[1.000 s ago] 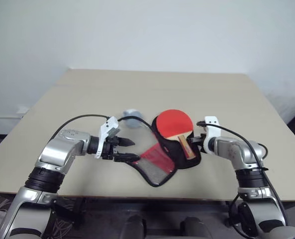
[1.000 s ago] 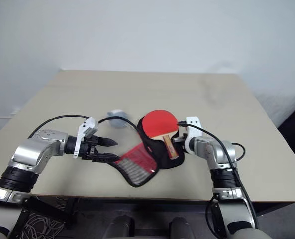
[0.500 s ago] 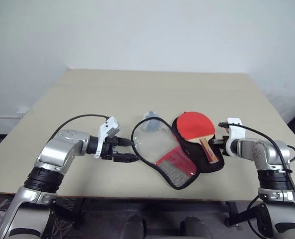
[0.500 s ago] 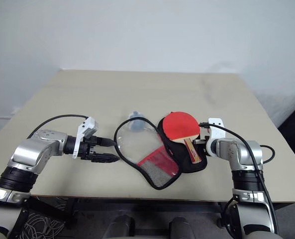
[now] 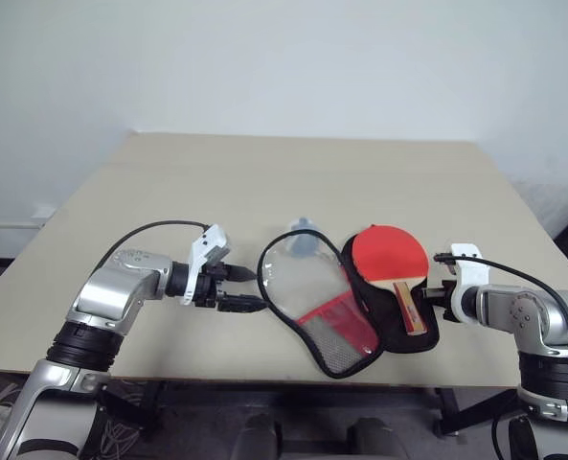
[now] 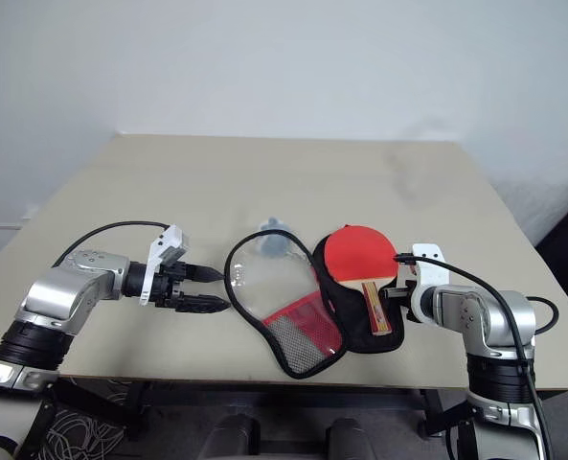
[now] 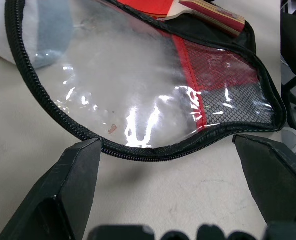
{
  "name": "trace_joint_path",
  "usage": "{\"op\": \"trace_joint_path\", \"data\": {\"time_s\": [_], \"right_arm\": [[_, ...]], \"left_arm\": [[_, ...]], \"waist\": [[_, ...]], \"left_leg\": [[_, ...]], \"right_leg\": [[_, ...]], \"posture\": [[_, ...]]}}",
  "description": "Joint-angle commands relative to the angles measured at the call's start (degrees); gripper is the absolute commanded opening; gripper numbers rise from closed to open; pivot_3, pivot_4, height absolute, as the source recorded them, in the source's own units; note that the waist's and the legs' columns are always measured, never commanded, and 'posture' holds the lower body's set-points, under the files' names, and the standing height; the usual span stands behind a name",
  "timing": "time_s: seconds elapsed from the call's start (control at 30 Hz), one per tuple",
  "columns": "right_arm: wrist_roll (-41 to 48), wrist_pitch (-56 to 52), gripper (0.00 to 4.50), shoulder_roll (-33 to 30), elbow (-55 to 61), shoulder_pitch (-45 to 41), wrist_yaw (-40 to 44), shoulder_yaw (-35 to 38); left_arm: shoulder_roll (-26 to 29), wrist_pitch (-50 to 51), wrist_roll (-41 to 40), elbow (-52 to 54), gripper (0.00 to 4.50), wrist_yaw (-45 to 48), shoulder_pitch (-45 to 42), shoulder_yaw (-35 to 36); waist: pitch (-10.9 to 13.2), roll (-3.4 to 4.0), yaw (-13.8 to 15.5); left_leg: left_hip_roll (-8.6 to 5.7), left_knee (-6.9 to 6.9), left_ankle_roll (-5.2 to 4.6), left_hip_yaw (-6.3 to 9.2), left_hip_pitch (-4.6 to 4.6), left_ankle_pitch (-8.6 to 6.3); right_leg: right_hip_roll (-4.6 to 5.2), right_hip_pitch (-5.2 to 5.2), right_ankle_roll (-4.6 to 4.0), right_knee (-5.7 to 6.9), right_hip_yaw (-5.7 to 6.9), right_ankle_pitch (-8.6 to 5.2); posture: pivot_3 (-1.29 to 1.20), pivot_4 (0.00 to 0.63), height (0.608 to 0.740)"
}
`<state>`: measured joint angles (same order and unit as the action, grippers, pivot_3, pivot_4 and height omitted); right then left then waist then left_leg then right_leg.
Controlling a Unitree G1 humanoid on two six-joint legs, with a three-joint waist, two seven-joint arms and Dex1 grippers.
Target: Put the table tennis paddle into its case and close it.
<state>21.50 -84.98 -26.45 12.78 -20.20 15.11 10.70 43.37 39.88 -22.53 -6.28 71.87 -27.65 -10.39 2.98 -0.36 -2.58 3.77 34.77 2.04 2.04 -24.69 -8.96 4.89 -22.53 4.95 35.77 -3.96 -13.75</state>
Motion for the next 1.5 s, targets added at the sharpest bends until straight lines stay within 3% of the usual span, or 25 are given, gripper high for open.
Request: {"op": "trace_joint_path", "data": {"time_s": [0.03,0.17,0.5,0.53,0.67,0.9,1.23,1.33,1.5], "right_arm": [[-0.6,-0.7,0.02,-2.1,1.5,1.4,0.1,-1.0],[-1.0,-0.5,0.92,-4.6,1.6,1.3,0.4,-2.2],[0.9,-0.5,4.39,-7.6,1.4,-5.0,2.6,2.8],[1.4,-0.8,4.46,-7.2,2.1,-6.0,3.0,3.1],[3.5,-3.4,4.46,-4.5,5.5,-8.0,3.9,2.3],[3.9,-2.6,4.46,-0.3,9.2,-3.6,3.8,-4.8],[3.0,1.9,4.46,-2.4,8.4,1.1,4.6,-8.1],[3.2,2.2,3.89,-1.5,8.5,0.9,4.5,-8.5],[4.6,1.6,2.12,-1.8,10.3,1.5,5.9,-9.0]], "left_arm": [[-0.2,-0.8,0.3,0.1,4.5,0.6,-2.0,0.2],[-0.4,-1.0,0.7,-0.4,4.5,1.0,-2.4,0.0],[-0.6,-1.1,1.5,-1.0,4.5,1.8,-2.9,0.2],[-0.6,-1.1,1.5,-1.1,4.5,1.8,-3.0,0.2],[-0.7,-1.1,1.7,-1.1,4.5,2.1,-3.2,0.0],[-1.3,-1.0,1.9,-1.3,4.5,2.0,-3.6,-0.2],[-1.5,-0.2,1.8,-0.8,4.5,1.7,-3.4,0.2],[-1.5,-0.2,1.8,-0.8,4.5,1.7,-3.3,0.0],[-1.6,-0.2,1.9,-1.1,4.5,1.6,-3.4,0.0]], "waist": [[0.0,-0.01,0.0],[0.0,-0.01,0.0],[0.0,0.03,-0.3],[0.0,0.02,-0.3],[0.0,0.02,-0.4],[0.0,-0.02,-0.2],[0.0,-0.01,-0.3],[0.0,-0.01,-0.3],[0.0,-0.01,-0.3]], "left_leg": [[0.0,0.0,0.0,0.0,0.0,0.0],[0.0,0.01,0.01,-0.01,0.0,0.0],[0.0,0.05,0.0,-0.02,0.0,0.0],[0.0,0.05,0.0,-0.02,0.0,0.0],[0.01,0.03,0.0,0.0,0.02,0.0],[0.0,0.03,0.0,0.0,-0.03,0.0],[0.01,0.05,0.01,-0.01,-0.01,-0.01],[0.01,0.05,0.01,-0.01,-0.01,-0.01],[0.01,0.04,0.01,-0.01,-0.01,-0.01]], "right_leg": [[0.0,0.0,0.0,0.0,0.0,0.0],[0.01,0.01,0.0,-0.03,0.0,0.0],[0.02,-0.02,0.0,-0.01,-0.02,0.0],[0.01,-0.03,0.0,0.0,-0.02,0.01],[-0.01,-0.08,0.0,0.05,-0.01,0.01],[0.0,-0.06,0.0,0.0,-0.02,0.01],[0.0,-0.08,0.0,0.04,-0.01,0.01],[0.0,-0.07,0.0,0.04,0.0,0.01],[0.0,-0.07,0.0,0.04,-0.01,0.01]], "posture": [[0.0,0.0,0.74],[0.0,0.0,0.74],[0.0,0.0,0.74],[0.0,0.0,0.74],[0.0,0.0,0.74],[0.0,0.0,0.74],[0.0,0.0,0.74],[0.0,0.0,0.74],[0.0,0.0,0.74]]}}
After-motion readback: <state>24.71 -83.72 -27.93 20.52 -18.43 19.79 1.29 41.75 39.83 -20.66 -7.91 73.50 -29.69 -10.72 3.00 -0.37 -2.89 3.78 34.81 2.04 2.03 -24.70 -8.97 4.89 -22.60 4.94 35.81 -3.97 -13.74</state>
